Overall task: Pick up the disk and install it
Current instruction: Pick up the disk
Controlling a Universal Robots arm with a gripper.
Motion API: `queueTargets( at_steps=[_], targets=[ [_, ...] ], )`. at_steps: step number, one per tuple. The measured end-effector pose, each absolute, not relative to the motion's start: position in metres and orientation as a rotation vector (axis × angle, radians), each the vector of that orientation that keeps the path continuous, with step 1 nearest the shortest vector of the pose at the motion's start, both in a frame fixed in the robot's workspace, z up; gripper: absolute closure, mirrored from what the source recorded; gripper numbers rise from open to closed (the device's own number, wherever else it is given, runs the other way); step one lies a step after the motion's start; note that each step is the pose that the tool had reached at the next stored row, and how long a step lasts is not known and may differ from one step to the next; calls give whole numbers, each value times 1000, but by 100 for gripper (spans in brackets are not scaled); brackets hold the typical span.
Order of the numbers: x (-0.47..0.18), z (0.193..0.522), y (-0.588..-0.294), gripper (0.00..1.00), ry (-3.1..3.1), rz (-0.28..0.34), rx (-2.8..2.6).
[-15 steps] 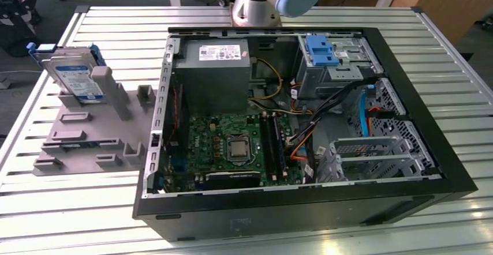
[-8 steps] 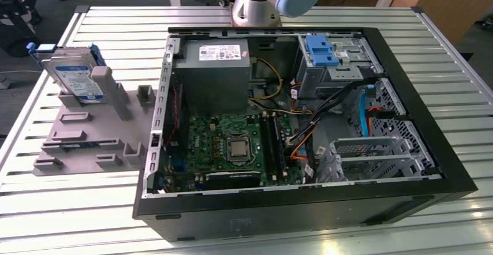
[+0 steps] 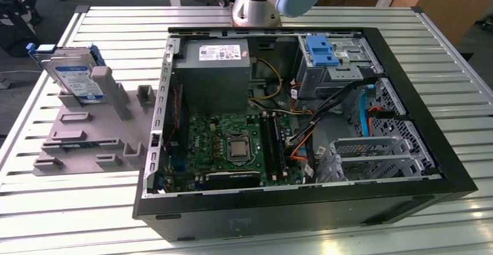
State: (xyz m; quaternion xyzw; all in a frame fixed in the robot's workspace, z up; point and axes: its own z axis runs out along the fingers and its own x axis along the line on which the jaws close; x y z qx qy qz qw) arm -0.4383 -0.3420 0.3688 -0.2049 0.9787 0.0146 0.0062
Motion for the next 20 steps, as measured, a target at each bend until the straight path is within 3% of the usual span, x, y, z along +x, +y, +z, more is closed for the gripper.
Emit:
queueTargets(
  at_steps=[20],
  targets=[
    [-438,369,-342,89,2998,47,-904]
  ],
)
